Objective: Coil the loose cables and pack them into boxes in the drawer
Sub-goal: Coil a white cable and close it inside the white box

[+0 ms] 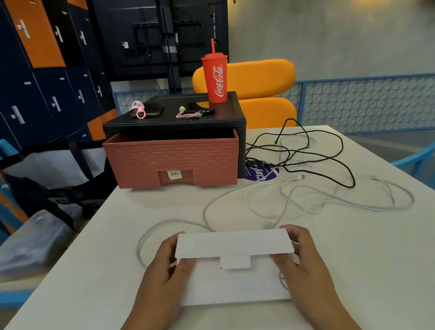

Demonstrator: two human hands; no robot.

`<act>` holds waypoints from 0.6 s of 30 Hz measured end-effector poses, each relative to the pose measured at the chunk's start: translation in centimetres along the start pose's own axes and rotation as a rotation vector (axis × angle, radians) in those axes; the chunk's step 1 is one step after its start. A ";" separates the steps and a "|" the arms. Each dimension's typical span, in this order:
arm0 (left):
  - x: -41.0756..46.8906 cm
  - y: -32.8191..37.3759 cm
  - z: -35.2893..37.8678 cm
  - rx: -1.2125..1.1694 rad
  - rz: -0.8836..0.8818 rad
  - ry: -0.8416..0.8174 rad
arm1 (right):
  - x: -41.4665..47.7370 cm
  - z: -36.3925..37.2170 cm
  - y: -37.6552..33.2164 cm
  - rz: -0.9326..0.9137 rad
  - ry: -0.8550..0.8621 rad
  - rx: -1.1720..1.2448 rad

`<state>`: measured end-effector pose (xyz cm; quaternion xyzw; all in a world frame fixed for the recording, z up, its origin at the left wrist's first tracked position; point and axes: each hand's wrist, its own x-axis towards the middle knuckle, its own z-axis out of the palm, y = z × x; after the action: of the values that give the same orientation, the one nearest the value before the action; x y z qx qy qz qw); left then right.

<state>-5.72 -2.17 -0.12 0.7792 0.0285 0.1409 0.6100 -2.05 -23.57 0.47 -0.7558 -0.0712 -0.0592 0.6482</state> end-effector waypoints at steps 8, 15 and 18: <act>-0.4 0.5 -0.2 0.287 0.004 -0.210 | -0.1 -0.7 0.3 -0.084 -0.042 -0.207; -0.8 0.8 0.1 0.409 0.055 -0.264 | -0.1 -2.6 -1.2 0.065 -0.169 -0.426; -0.9 0.9 0.4 0.432 0.060 -0.299 | 0.2 -2.5 -2.1 0.054 -0.199 -0.588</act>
<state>-6.56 -2.98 0.44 0.9041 -0.0558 0.0329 0.4223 -2.19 -25.76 2.94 -0.9146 -0.0942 0.0142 0.3930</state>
